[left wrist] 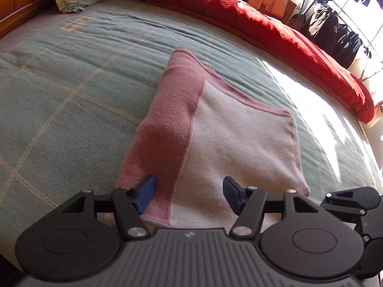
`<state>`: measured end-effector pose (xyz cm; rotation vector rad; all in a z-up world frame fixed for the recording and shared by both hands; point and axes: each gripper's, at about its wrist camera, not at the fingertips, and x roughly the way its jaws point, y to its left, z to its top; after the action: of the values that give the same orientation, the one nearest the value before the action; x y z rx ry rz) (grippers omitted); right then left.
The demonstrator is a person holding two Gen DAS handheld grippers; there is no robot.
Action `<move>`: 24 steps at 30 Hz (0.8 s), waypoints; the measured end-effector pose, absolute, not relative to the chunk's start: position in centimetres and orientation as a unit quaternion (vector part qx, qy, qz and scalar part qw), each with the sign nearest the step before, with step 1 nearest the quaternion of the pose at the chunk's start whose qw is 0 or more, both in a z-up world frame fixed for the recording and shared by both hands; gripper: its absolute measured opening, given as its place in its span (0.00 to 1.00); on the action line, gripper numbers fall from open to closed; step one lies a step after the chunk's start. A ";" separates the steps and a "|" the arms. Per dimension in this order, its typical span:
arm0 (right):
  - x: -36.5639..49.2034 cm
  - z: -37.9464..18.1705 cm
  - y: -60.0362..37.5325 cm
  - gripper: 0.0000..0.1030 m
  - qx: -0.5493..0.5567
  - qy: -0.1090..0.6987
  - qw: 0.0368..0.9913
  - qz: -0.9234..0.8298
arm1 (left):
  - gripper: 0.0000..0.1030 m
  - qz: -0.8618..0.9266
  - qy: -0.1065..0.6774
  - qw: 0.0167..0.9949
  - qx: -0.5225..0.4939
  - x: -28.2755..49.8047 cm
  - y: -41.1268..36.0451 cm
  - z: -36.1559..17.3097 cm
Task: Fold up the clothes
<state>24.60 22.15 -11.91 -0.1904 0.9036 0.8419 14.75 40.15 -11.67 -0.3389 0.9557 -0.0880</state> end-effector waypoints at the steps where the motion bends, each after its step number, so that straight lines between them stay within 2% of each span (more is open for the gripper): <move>1: 24.5 -11.6 22.0 0.40 -0.089 0.423 0.812 0.393 | 0.60 -0.040 0.453 0.873 -0.176 14.5 40.6 -11.6; 3: 24.2 -10.7 22.0 0.40 -0.094 0.420 0.815 0.388 | 0.60 -0.037 0.443 0.874 -0.196 14.1 41.2 -11.2; 6: 24.2 -9.5 21.6 0.45 -0.085 0.409 0.824 0.384 | 0.60 -0.055 0.419 0.889 -0.175 13.9 40.1 -9.3; 11: 25.0 -8.9 20.8 0.46 -0.074 0.401 0.845 0.346 | 0.62 -0.084 0.393 0.907 -0.129 16.3 38.0 -7.3; 16: 26.3 -8.4 20.0 0.50 -0.053 0.399 0.859 0.316 | 0.64 -0.062 0.416 0.898 -0.129 21.0 37.6 -9.1; 18: 26.8 -8.3 19.6 0.52 -0.041 0.401 0.861 0.310 | 0.61 -0.047 0.429 0.893 -0.129 22.3 37.7 -10.2; 24: 27.6 -8.4 17.6 0.55 -0.009 0.399 0.868 0.296 | 0.60 -0.044 0.424 0.897 -0.119 22.6 37.8 -10.2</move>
<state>27.58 17.58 -8.44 -0.0182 0.8356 0.6194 22.57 37.76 -10.22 -0.2463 0.8779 -0.0906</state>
